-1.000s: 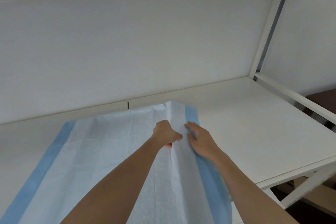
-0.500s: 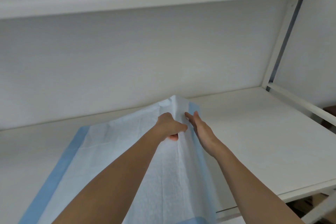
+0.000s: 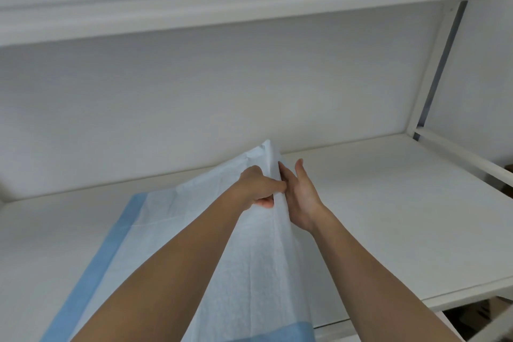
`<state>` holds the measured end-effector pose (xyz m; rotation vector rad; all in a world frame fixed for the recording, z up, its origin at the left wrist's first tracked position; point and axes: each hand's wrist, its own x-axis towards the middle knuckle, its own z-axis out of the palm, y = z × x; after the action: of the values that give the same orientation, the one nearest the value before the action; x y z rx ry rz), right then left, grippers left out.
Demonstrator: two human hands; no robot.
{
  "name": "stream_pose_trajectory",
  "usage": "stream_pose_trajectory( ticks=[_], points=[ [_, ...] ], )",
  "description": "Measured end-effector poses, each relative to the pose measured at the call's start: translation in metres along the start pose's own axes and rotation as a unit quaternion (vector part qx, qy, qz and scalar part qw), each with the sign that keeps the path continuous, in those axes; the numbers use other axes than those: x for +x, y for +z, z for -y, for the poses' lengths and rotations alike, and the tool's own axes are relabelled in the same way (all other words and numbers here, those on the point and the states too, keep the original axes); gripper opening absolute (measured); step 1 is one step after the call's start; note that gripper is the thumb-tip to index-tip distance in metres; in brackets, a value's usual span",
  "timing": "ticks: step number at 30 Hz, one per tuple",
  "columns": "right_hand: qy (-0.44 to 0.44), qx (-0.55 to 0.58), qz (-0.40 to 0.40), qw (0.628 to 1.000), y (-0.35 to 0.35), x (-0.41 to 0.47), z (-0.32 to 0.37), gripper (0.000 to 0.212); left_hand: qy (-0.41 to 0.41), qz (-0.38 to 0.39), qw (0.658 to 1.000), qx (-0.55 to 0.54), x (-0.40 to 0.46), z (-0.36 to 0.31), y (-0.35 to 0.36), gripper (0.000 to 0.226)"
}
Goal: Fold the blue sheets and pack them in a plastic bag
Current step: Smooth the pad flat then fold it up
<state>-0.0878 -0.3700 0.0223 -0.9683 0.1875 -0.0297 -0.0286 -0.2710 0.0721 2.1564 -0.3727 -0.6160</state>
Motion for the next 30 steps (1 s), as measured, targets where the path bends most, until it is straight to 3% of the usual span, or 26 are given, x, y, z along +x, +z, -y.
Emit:
stream_pose_trajectory(
  ticks=[7, 16, 27, 30],
  points=[
    [0.001, 0.048, 0.005, 0.999, 0.008, 0.003, -0.005, 0.067, 0.002, -0.003, 1.0, -0.027, -0.002, 0.0, -0.004, 0.034],
    [0.049, 0.056, 0.005, 0.997, -0.003, -0.008, -0.012, 0.082, -0.006, -0.03, 0.998, -0.056, 0.006, -0.001, 0.003, 0.043],
    [0.08, 0.049, 0.008, 0.996, -0.039, -0.04, -0.021, 0.082, -0.007, -0.035, 0.999, -0.031, 0.024, -0.004, 0.038, 0.015],
    [0.096, 0.041, 0.003, 0.995, -0.051, -0.049, -0.025, 0.083, -0.012, -0.044, 0.999, -0.006, 0.03, -0.005, 0.048, 0.024]
  ],
)
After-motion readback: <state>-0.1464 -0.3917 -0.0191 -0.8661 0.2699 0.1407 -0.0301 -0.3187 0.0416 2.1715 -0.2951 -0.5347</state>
